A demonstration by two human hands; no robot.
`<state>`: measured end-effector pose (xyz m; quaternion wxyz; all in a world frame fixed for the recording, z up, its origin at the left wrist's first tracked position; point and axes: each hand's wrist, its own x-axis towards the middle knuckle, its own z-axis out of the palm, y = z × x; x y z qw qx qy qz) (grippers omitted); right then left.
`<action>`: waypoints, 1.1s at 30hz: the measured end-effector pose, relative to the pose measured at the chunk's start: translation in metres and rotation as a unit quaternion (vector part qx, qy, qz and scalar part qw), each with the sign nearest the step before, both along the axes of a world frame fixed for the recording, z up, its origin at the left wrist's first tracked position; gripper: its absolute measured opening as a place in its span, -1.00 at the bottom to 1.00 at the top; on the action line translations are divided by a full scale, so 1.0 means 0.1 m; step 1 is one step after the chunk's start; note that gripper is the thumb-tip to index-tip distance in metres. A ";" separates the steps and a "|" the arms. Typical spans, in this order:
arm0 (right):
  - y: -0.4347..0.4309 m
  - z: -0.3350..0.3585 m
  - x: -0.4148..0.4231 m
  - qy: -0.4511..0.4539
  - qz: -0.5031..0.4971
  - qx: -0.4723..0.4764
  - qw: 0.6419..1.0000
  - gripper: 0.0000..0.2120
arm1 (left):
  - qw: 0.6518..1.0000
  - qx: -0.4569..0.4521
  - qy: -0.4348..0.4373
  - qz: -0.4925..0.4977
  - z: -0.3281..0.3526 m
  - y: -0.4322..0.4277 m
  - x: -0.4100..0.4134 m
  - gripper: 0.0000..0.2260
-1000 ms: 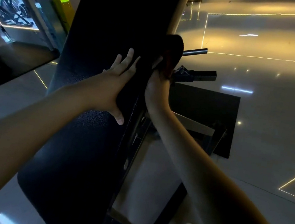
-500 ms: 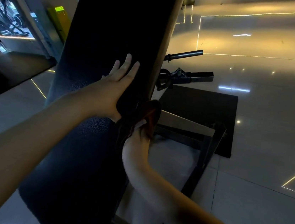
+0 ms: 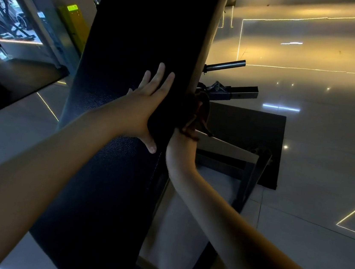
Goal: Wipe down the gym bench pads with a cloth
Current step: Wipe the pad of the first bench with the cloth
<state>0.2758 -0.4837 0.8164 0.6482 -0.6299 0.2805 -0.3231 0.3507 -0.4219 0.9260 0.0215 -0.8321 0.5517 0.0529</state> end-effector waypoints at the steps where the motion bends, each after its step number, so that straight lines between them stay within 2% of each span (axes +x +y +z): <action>1: 0.13 -0.03 -0.07 0.001 0.005 -0.041 0.999 -0.67 | 1.000 0.000 -0.003 -0.003 0.00 0.00 0.00 0.41; 2: 0.23 -0.11 -0.10 -0.018 -0.009 -0.076 0.997 -0.68 | 1.000 -0.002 -0.005 -0.005 0.00 0.00 0.01 0.39; 4: 0.40 -0.21 -0.15 -0.083 -0.031 -0.068 0.994 -0.63 | 1.000 -0.006 -0.011 -0.008 -0.01 0.00 0.01 0.34; 6: 0.49 -0.22 -0.17 -0.092 -0.029 -0.047 0.994 -0.66 | 1.000 -0.010 -0.016 -0.007 -0.02 -0.01 0.03 0.31; 7: 0.49 -0.22 -0.14 -0.091 -0.035 -0.039 0.994 -0.63 | 1.000 -0.012 -0.017 -0.008 -0.02 0.00 0.03 0.30; 9: 0.42 -0.12 -0.12 -0.094 -0.058 -0.048 0.993 -0.43 | 1.000 -0.014 -0.019 -0.015 -0.03 0.00 0.04 0.30; 10: 0.33 -0.04 -0.10 -0.096 -0.058 -0.060 0.992 -0.42 | 1.000 -0.012 -0.016 -0.016 -0.03 0.00 0.04 0.31; 13: 0.00 0.23 -0.04 -0.090 -0.033 -0.059 0.994 -0.66 | 1.000 -0.011 0.001 -0.014 -0.02 0.02 0.04 0.39; 17: -0.28 0.39 0.11 -0.081 -0.044 -0.093 0.991 -0.68 | 1.000 -0.013 0.014 -0.016 -0.02 0.03 0.05 0.41; 21: -0.34 0.31 0.16 -0.088 -0.047 -0.119 0.988 -0.55 | 1.000 -0.011 0.012 -0.009 -0.01 0.02 0.02 0.41; 25: -0.36 0.25 0.15 -0.121 -0.044 -0.232 0.964 -0.42 | 1.000 -0.016 0.006 -0.009 -0.03 0.02 0.03 0.42; 30: -0.34 0.23 0.12 -0.095 -0.036 -0.266 0.959 -0.40 | 1.000 -0.010 0.007 -0.005 -0.01 0.03 0.03 0.40; 33: -0.17 0.10 0.01 -0.076 -0.027 -0.285 0.955 -0.41 | 1.000 0.001 0.007 -0.012 -0.01 0.01 0.02 0.27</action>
